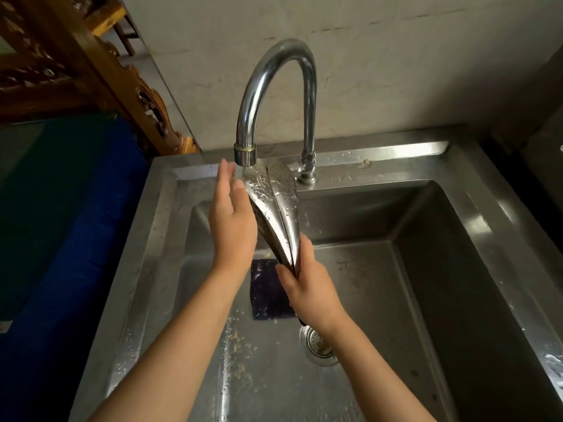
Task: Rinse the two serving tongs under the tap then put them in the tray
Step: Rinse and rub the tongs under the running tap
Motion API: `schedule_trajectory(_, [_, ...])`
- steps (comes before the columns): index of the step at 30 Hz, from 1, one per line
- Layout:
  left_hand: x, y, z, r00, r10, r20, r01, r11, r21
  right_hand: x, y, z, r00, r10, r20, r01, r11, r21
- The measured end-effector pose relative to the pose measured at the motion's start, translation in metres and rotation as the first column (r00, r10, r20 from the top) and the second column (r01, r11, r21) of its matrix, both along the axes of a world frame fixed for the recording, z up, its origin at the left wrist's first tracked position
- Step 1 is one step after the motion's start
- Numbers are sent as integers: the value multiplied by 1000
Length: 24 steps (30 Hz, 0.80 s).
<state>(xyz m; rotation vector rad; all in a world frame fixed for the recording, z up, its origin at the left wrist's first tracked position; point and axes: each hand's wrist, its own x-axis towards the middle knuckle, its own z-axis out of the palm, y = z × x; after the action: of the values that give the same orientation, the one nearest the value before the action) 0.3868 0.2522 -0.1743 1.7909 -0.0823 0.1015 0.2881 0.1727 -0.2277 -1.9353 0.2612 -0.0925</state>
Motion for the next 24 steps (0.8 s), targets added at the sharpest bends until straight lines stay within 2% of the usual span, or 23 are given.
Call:
schedule_trajectory(2, [-9, -3, 3, 998, -16, 60, 17, 1000, -17, 1, 1, -1, 999, -42, 14, 44, 989, -138])
schedule_trajectory(4, [-9, -9, 4, 1000, -16, 22, 17, 998, -61, 0, 3, -2, 998, -64, 14, 65, 973, -222])
schedule_trajectory(6, [-3, -13, 4, 987, 13, -158, -42, 982, -184, -2, 8, -1, 998, -57, 2, 55, 958, -281])
schedule_trajectory(8, [4, -15, 6, 944, -45, -328, -91, 917, -388, -4, 11, -1, 998, -65, -18, 56, 953, -299])
schedule_trajectory(10, [10, -14, 6, 907, -156, -390, -58, 872, -485, -5, 12, -2, 997, -72, -38, 57, 951, -304])
schedule_trajectory(11, [12, -13, 6, 884, -269, -382, 5, 823, -568, -4, 14, -3, 997, -65, -44, 48, 949, -312])
schedule_trajectory(13, [17, -14, 8, 783, -518, -345, 116, 666, -737, -3, 17, -3, 999, -24, -45, 8, 943, -333])
schedule_trajectory(14, [19, -15, 9, 734, -583, -348, 132, 626, -769, -2, 17, -3, 999, 2, -46, -18, 941, -338])
schedule_trajectory(15, [20, -16, 11, 712, -599, -367, 137, 631, -763, -1, 17, -3, 999, 22, -47, -37, 942, -333])
schedule_trajectory(19, [24, -18, 6, 734, -533, -421, 105, 701, -705, 4, 13, -4, 994, 59, -88, -80, 962, -259])
schedule_trajectory(22, [22, -25, 8, 716, -543, -439, 146, 732, -666, 6, 9, -8, 985, -20, -170, 5, 996, -90])
schedule_trajectory(24, [17, -34, 10, 791, -446, -419, 145, 802, -580, 7, 9, -8, 979, -68, -191, 62, 997, -38])
